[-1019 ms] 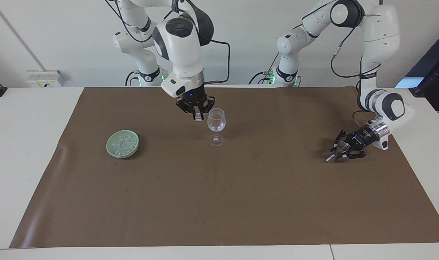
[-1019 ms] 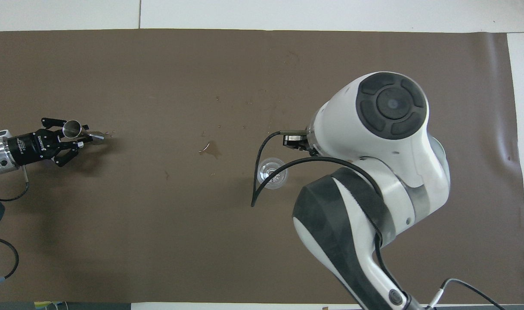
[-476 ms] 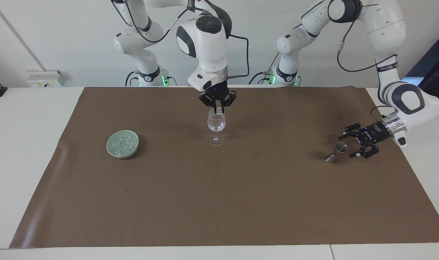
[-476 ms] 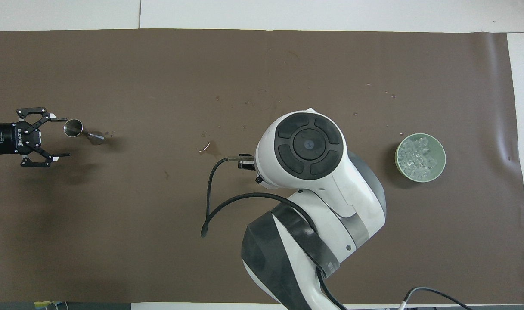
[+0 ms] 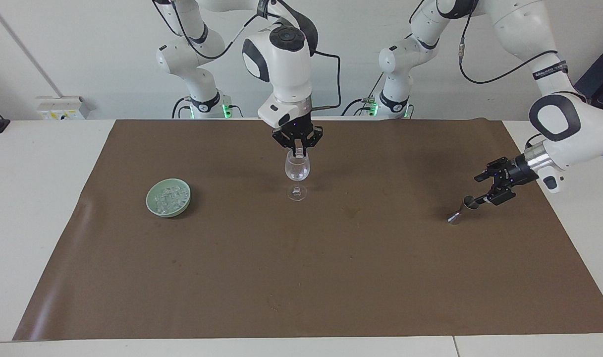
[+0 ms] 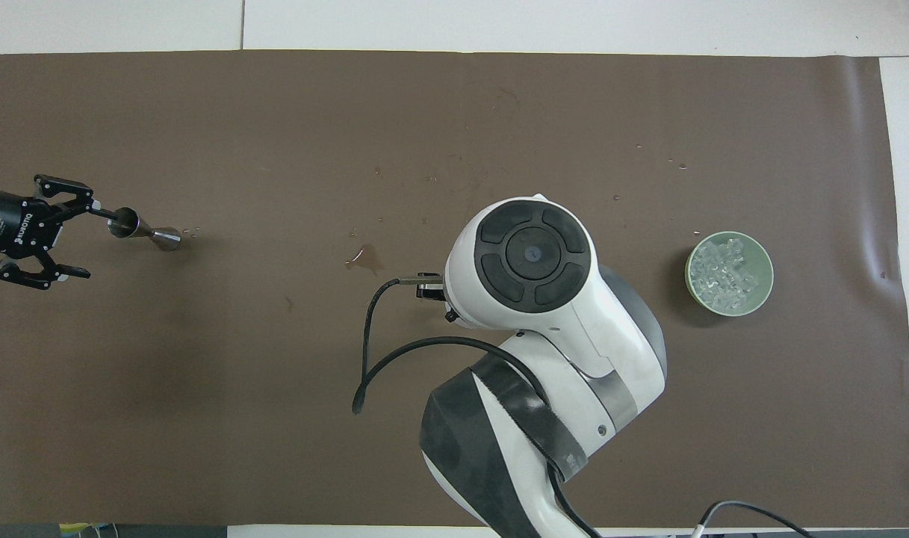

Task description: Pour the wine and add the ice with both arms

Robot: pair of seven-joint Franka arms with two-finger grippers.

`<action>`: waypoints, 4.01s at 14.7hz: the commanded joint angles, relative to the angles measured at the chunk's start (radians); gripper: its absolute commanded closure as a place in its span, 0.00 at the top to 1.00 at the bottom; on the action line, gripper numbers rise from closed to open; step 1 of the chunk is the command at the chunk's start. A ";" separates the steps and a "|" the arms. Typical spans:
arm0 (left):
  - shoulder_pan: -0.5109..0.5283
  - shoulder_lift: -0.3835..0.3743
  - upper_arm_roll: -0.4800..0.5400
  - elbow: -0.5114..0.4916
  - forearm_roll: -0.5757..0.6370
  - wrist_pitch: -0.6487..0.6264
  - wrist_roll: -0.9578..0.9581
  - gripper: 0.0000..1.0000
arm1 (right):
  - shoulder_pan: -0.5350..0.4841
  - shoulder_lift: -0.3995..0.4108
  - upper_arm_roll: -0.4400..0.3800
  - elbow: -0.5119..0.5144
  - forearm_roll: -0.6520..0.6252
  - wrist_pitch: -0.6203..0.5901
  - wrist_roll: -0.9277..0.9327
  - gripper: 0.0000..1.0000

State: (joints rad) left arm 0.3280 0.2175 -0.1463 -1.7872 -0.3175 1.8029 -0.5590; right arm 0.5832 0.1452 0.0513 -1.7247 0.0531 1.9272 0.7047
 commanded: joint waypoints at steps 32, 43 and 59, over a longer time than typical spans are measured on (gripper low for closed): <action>-0.317 -0.231 0.102 0.170 0.305 -0.238 0.577 1.00 | -0.661 -0.210 -0.090 0.171 -0.065 -0.541 -0.740 1.00; -0.320 -0.233 0.099 0.169 0.305 -0.269 0.620 1.00 | -0.663 -0.228 -0.084 0.131 -0.073 -0.501 -0.774 1.00; -0.310 -0.233 0.102 0.169 0.305 -0.269 0.619 1.00 | -0.665 -0.231 -0.096 0.128 -0.073 -0.507 -0.781 1.00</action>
State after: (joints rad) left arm 0.0251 -0.0120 -0.0518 -1.6292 -0.0274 1.5542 0.0507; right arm -0.0686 -0.0685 -0.0495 -1.5768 -0.0127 1.4151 -0.0531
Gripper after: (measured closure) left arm 0.000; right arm 0.000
